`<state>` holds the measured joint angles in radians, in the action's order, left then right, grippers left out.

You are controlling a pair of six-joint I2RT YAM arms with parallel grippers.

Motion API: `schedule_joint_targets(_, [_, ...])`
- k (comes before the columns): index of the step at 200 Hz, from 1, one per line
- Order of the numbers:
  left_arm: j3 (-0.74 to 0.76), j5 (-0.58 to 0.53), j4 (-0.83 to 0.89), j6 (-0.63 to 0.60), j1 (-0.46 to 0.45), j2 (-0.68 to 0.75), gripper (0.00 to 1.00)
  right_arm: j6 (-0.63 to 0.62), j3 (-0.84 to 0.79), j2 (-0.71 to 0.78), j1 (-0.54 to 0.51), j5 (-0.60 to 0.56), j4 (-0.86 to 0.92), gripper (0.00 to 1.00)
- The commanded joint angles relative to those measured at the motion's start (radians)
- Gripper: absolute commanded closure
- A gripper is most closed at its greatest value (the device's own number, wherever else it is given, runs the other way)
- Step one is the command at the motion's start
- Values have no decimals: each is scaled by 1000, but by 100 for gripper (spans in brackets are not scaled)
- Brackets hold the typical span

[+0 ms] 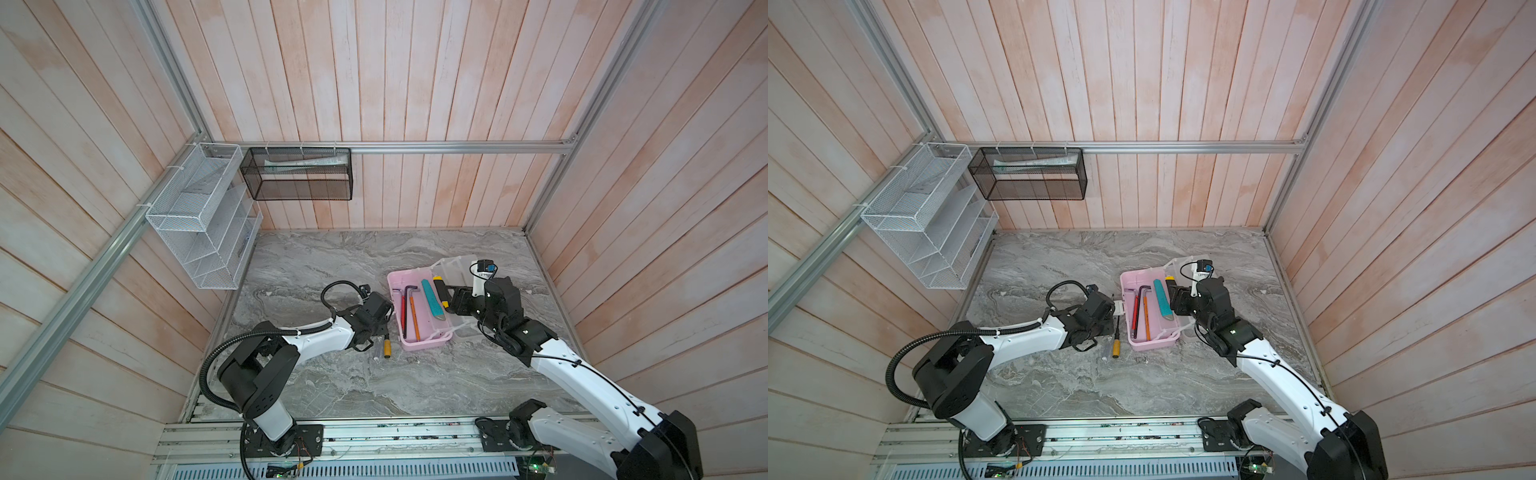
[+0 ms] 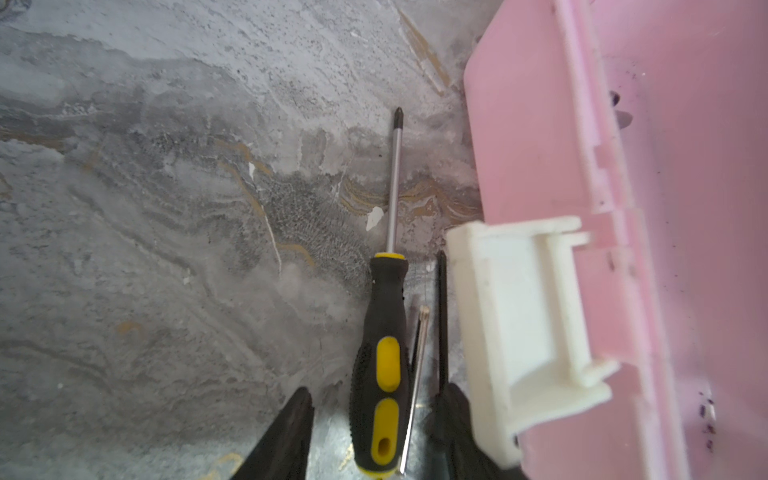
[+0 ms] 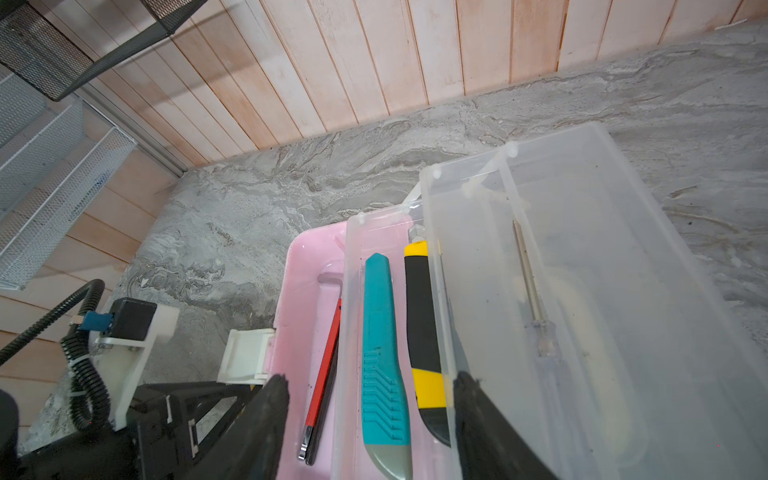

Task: Pack the tool kit
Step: 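Move the left gripper over the black-yellow screwdriver and lower onto it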

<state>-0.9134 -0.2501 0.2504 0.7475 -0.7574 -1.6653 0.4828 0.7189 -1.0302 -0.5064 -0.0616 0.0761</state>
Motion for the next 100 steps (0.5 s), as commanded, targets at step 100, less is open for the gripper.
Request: schedule_joint_targets(100, [-41,-96,-45,-38,-16,-80,51,36,-30,46,-2,26,-36,38])
